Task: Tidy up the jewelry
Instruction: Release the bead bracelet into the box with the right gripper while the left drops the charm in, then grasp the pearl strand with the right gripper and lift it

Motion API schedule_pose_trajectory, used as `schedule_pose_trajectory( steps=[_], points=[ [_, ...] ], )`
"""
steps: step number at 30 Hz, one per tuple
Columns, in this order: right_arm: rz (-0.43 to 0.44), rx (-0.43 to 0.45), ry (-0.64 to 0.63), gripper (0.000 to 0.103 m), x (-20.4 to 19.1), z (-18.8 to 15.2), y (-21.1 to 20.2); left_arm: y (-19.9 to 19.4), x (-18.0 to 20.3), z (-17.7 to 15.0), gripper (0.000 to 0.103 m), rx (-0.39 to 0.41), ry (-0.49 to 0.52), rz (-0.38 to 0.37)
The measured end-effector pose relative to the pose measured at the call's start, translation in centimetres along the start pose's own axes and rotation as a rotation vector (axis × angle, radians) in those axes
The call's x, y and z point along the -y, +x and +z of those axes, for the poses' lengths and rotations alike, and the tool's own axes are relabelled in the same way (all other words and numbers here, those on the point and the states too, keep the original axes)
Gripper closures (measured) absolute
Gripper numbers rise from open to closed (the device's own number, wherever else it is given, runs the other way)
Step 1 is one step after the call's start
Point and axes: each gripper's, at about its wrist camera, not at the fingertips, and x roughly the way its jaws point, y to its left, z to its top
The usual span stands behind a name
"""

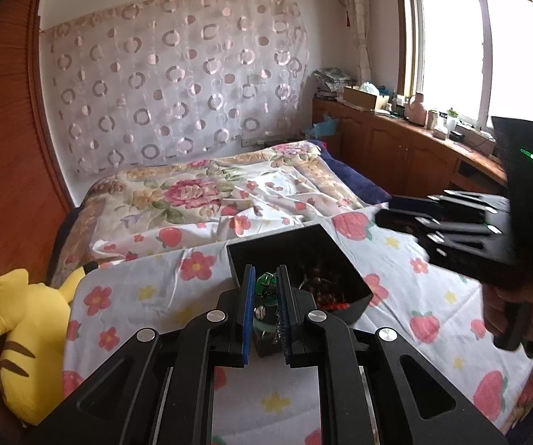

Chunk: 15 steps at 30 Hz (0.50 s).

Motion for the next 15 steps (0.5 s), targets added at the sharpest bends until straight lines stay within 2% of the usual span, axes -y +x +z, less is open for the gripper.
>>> schedule_pose_trajectory(
  steps=[7,15],
  points=[
    [0.021,0.002,0.009,0.072,0.8,-3.0,-2.4,3.9,0.4,1.4,0.092,-0.04,-0.018,0.015],
    [0.033,-0.021,0.016,0.072,0.0,-7.5,-4.4,7.0,0.5,0.9,0.092,-0.095,-0.027,0.043]
  ],
)
